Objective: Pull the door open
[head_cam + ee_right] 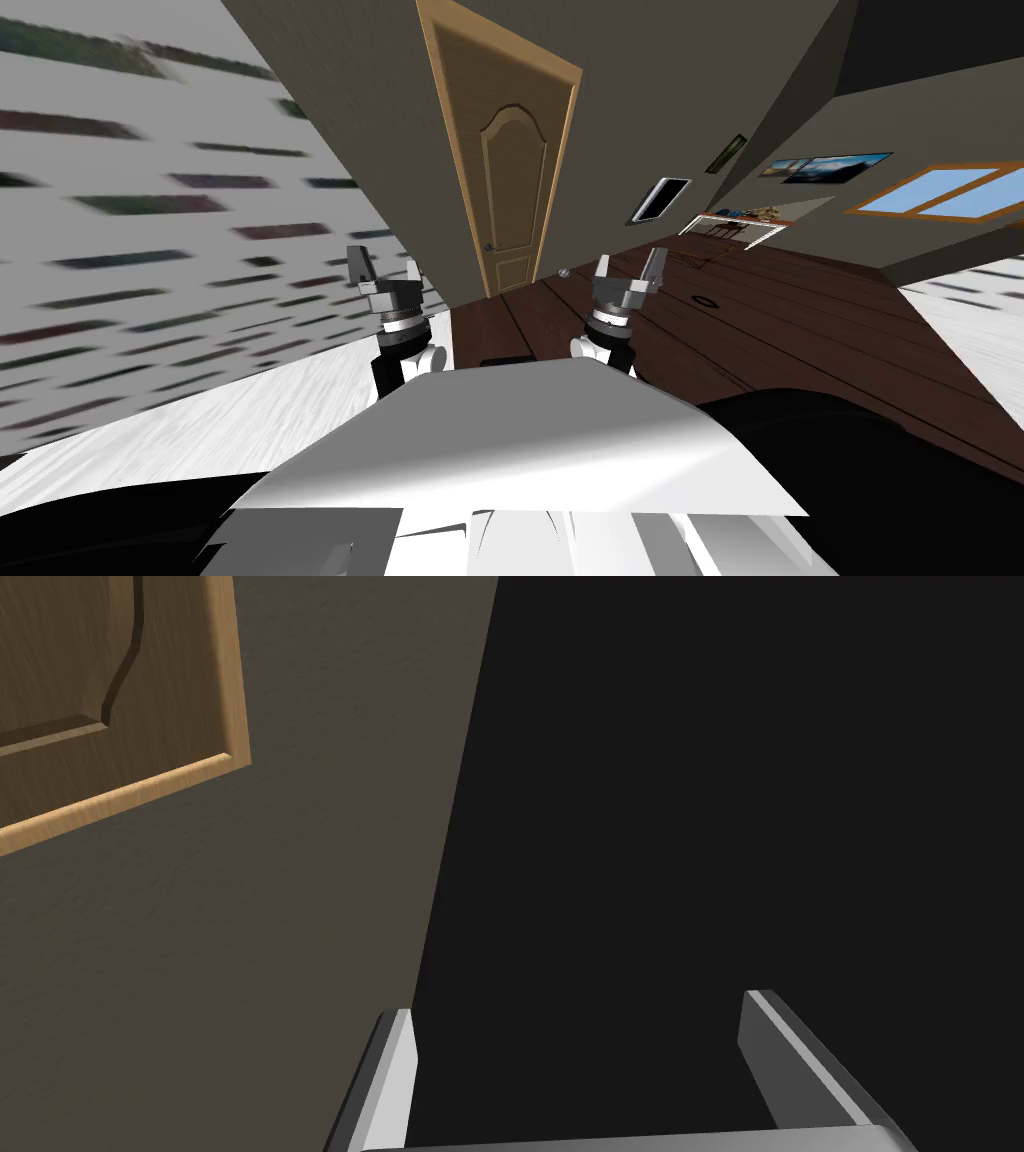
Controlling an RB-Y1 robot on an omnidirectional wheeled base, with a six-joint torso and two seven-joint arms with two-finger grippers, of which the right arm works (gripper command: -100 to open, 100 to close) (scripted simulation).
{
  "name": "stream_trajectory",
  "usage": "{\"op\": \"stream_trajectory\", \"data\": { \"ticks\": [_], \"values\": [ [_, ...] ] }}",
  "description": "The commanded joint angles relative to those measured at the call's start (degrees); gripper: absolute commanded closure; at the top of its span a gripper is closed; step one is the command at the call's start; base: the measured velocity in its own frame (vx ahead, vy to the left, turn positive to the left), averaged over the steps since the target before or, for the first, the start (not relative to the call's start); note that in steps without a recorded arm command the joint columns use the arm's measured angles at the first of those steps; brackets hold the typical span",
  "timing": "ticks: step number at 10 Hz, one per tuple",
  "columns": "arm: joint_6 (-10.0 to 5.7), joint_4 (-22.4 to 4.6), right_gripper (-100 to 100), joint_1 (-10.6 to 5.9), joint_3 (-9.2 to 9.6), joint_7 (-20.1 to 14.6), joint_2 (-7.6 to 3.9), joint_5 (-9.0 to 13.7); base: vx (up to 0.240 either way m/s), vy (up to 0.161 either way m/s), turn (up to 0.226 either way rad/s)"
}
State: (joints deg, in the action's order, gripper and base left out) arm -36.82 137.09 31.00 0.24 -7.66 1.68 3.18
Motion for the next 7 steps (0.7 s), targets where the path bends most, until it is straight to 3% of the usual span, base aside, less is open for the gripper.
{"op": "stream_trajectory", "data": {
  "ticks": [1, 7],
  "values": [
    [0.03, -2.1, -100, -0.86, -0.45, -0.1, -0.69, -0.5, 0.062, 0.007, 0.071],
    [0.15, -9.8, -100, -4.11, -2.12, -0.5, -2.71, -2.1, 0.104, 0.023, 0.079]
  ]
}}
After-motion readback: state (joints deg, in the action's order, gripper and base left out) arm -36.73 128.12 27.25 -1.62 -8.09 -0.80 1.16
